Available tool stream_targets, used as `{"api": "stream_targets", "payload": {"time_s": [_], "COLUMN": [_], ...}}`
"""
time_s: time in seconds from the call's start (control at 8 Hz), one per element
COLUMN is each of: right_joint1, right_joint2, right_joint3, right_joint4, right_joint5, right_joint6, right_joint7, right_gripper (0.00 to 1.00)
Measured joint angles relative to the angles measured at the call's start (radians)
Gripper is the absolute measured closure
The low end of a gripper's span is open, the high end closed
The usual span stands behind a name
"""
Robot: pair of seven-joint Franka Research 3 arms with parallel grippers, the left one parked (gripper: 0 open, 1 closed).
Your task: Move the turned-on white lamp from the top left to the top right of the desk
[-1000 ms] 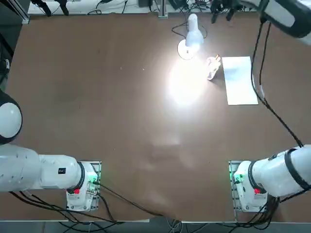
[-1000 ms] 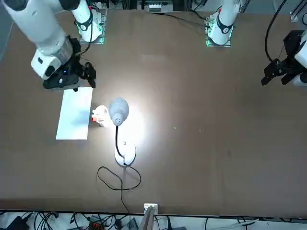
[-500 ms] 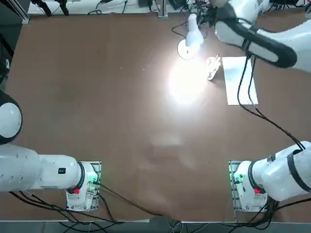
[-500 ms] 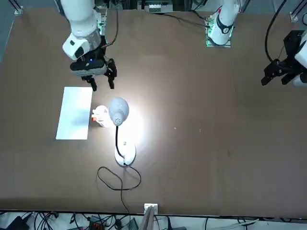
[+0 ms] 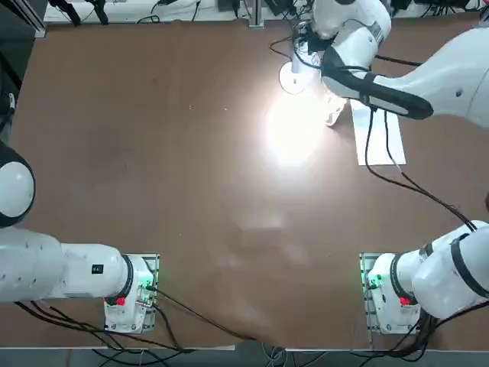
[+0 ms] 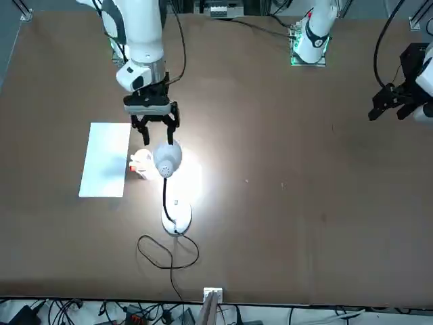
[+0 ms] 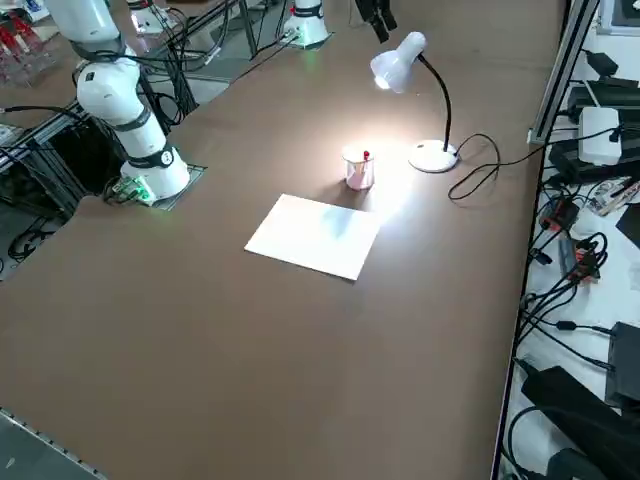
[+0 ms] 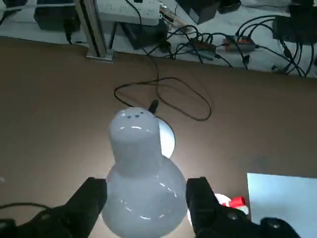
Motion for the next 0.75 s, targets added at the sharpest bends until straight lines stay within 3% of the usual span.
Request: {"api": "stream_targets", "payload": {"time_s": [0.75], "right_joint1": [0.007], "right_joint2": [0.071], "right_joint3": [-0.005], "right_joint4": [0.017], "right_joint5": [-0.119], "right_joint6": [0.072], "right_joint7": [0.007], "right_gripper": [0.02]}}
